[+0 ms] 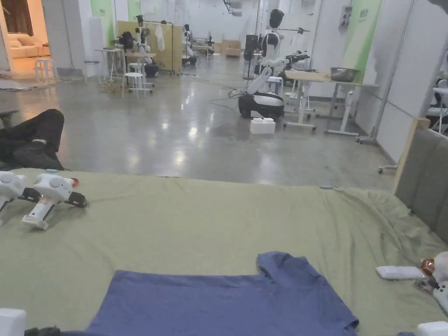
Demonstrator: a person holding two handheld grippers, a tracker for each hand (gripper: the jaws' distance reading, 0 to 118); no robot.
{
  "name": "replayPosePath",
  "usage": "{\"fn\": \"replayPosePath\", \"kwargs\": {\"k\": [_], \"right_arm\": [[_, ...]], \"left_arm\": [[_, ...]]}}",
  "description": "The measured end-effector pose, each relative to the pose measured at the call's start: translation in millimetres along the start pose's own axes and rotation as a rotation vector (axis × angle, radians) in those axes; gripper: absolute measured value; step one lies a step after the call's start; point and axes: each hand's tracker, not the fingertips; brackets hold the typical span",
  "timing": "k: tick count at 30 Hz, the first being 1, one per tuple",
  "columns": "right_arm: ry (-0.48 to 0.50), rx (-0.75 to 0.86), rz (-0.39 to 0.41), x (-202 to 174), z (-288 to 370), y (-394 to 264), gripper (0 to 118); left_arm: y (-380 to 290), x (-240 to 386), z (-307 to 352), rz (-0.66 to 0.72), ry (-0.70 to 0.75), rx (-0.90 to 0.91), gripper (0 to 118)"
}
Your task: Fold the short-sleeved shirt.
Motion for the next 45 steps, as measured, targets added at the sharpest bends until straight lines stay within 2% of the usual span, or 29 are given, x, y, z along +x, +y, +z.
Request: {"fn": "replayPosePath", "kwargs": {"k": [6,13,15,16,18,19,20,22,30,33,34,35,36,37,38,39,40,41,45], "right_arm": [[0.038,-0.211,0.070,-19,-23,-65,1],[0.041,-0.322,0.059,-27,-52,-94,2],[0.040,-0.326,0.050,-29,-51,-96,5],[0.040,-0.323,0.042,-30,-50,-95,12],[-0.003,-0.307,0.055,-33,-40,-88,55],[-0.027,-0.290,0.061,-33,-35,-83,72],[-0.043,-0.257,0.055,-32,-31,-78,81],[-0.032,-0.166,0.006,-30,-20,-62,82],[-0.004,0.250,-0.163,-55,-13,-11,82],[-0.021,0.409,-0.215,-75,-9,0,81],[-0.035,0.442,-0.217,-82,-8,5,80],[-0.047,0.478,-0.228,-87,-6,8,73],[-0.060,0.520,-0.246,-94,-5,10,65],[-0.062,0.536,-0.259,-98,-4,13,50],[-0.064,0.537,-0.272,-101,-7,17,29],[-0.062,0.548,-0.286,-104,-9,18,13],[-0.064,0.556,-0.294,-106,-10,19,7],[-0.070,0.558,-0.292,-109,-11,21,6],[-0.067,0.572,-0.265,-116,-13,27,1]], "left_arm": [[-62,0,-29,-0.017,0.024,-0.209,2],[-78,4,-58,-0.046,0.059,-0.316,2],[-81,3,-64,-0.053,0.070,-0.335,5],[-84,4,-63,-0.052,0.071,-0.339,12],[-84,2,-63,-0.050,0.083,-0.349,32],[-82,0,-61,-0.041,0.090,-0.338,41],[-79,0,-55,-0.019,0.100,-0.315,51],[-68,-2,-47,0.040,0.079,-0.236,62],[-17,27,-42,0.060,0.075,0.103,63],[-2,49,-42,0.039,0.065,0.207,56],[3,57,-41,0.027,0.067,0.241,49],[7,64,-39,0.011,0.067,0.284,37],[10,72,-38,-0.008,0.071,0.329,29],[12,78,-36,-0.020,0.064,0.385,22],[14,85,-33,-0.029,0.067,0.420,18],[17,91,-31,-0.037,0.083,0.436,13],[19,96,-31,-0.051,0.104,0.448,6],[21,102,-30,-0.069,0.126,0.463,0],[24,108,-28,-0.063,0.123,0.485,0]]}}
